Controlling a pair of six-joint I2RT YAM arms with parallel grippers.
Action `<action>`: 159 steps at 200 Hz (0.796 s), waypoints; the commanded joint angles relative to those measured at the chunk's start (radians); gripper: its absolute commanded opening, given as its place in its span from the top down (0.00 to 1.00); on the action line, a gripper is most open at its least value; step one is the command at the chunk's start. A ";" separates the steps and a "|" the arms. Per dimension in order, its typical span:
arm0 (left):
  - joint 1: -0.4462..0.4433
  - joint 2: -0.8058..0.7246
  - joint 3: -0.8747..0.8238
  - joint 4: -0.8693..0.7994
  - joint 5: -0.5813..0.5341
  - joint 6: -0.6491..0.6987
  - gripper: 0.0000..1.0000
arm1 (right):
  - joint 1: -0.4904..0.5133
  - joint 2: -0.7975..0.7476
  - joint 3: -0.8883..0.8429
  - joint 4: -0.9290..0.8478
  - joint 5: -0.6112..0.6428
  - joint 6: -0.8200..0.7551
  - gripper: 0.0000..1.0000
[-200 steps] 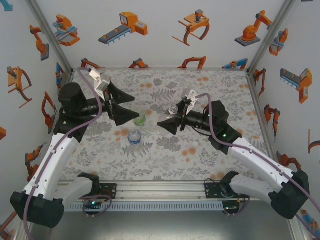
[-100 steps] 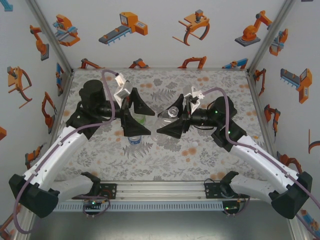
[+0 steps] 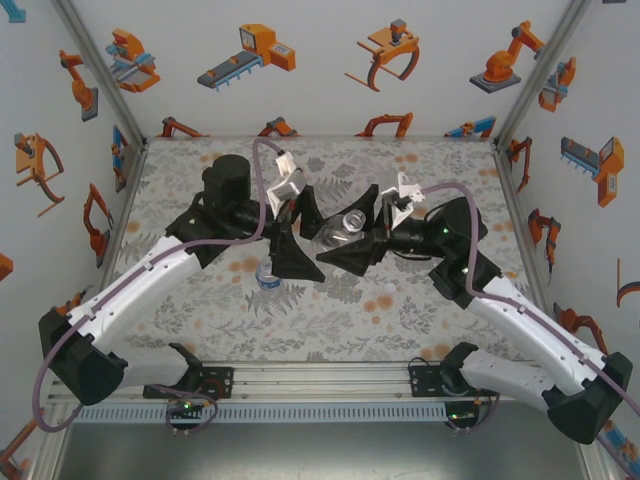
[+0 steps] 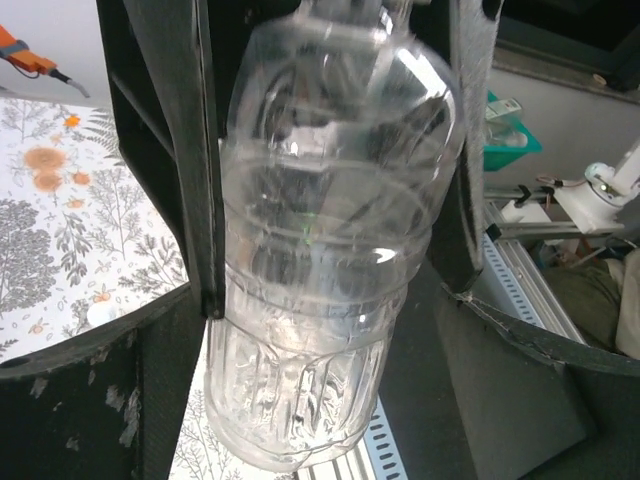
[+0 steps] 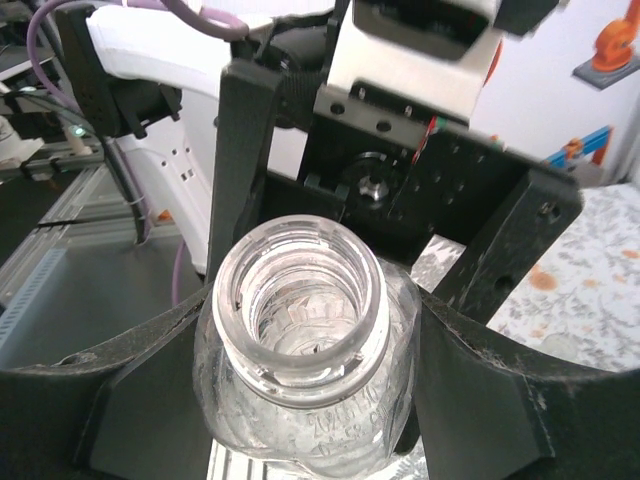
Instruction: Screw on the bottle caps
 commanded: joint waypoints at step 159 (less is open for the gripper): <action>-0.086 0.078 0.051 0.156 0.001 -0.082 0.41 | 0.007 -0.070 -0.012 0.021 0.092 -0.064 1.00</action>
